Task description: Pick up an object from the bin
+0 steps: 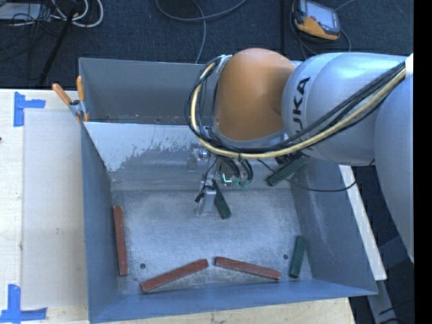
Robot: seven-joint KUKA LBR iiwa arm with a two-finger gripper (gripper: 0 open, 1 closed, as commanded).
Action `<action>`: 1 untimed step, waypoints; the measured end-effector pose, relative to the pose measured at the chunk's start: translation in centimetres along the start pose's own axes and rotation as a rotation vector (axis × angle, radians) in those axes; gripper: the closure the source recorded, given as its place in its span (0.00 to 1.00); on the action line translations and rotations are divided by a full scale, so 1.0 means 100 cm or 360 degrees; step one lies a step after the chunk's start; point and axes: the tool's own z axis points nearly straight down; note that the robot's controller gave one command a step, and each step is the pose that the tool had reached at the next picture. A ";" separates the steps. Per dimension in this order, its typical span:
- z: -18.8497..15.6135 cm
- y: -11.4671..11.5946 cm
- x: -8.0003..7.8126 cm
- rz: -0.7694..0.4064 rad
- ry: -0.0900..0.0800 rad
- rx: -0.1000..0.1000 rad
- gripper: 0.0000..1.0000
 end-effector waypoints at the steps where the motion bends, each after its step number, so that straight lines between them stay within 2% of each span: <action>1: 0.040 0.023 0.057 -0.0561 -0.0005 0.0000 0.00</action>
Offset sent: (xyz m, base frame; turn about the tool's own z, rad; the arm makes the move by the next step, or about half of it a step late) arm -0.0560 0.0224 -0.0379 -0.3524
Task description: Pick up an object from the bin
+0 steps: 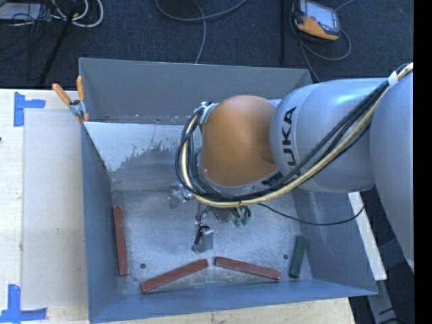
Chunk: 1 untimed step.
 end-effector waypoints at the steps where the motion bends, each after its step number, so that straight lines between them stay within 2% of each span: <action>1: 0.079 -0.018 0.075 -0.0187 -0.0014 0.0005 0.00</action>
Offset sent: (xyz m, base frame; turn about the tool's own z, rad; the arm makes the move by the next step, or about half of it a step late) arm -0.0653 -0.0426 -0.0779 -0.1206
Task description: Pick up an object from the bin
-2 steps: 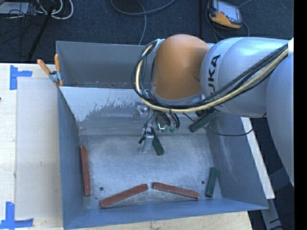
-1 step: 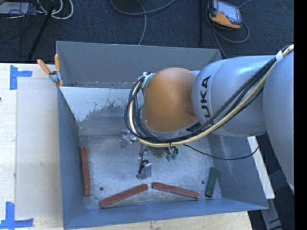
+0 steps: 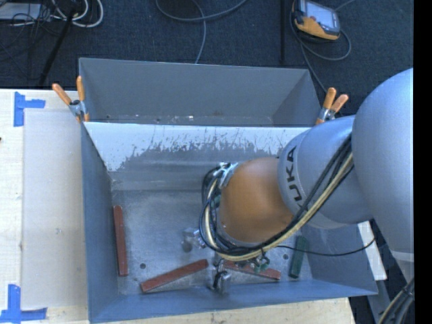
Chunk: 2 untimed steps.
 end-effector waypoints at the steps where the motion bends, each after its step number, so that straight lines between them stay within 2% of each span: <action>1: -0.001 0.001 0.000 0.0007 0.0003 -0.0003 1.00; 2: -0.145 -0.036 -0.004 0.0000 -0.0001 0.0002 1.00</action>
Offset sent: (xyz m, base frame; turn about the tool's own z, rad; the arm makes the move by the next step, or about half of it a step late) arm 0.0000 0.0000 0.0000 0.0000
